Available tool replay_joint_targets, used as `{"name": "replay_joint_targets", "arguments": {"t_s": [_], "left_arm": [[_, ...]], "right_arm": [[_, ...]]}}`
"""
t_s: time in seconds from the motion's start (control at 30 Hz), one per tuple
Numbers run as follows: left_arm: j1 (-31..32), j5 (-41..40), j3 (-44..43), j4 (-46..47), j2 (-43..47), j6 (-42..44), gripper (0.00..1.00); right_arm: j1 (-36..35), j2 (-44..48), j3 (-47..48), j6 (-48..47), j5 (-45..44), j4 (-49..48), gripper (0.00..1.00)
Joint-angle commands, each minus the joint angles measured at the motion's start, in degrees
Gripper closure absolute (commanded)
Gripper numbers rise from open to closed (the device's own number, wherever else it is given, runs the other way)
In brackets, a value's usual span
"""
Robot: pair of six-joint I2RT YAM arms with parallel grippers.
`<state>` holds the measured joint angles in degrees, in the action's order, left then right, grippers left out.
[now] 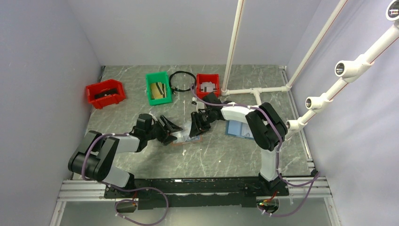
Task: Take the credit cards out of the card holder
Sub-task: Remove the credit card from the card holder.
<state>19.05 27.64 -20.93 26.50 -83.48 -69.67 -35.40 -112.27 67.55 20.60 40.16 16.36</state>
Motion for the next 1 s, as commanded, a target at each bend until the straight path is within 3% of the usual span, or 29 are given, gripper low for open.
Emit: {"name": "replay_joint_targets", "arguments": {"t_s": [0.0, 0.2, 0.37, 0.5, 0.97], "left_arm": [[-0.2, 0.0, -2.1, -0.3, -2.2, 1.5, 0.27], [-0.2, 0.9, -2.3, 2.3, -4.2, 1.0, 0.28], [-0.2, 1.3, -2.6, 3.5, -5.2, 0.4, 0.29], [0.0, 1.5, -2.7, 4.5, -6.2, -0.1, 0.29], [1.7, 2.4, -5.5, 7.3, -13.0, -0.8, 0.34]], "right_arm": [[0.3, 0.8, 0.9, -3.2, -9.5, 2.3, 0.62], [0.3, 1.2, 1.0, -3.4, -11.9, 2.7, 0.62], [0.3, 0.1, 1.4, -4.5, -14.5, 3.7, 0.83], [0.3, -1.1, 2.2, -5.2, -15.4, 4.5, 0.9], [-0.7, -4.0, 3.7, -6.8, -17.1, 6.3, 0.97]]}}
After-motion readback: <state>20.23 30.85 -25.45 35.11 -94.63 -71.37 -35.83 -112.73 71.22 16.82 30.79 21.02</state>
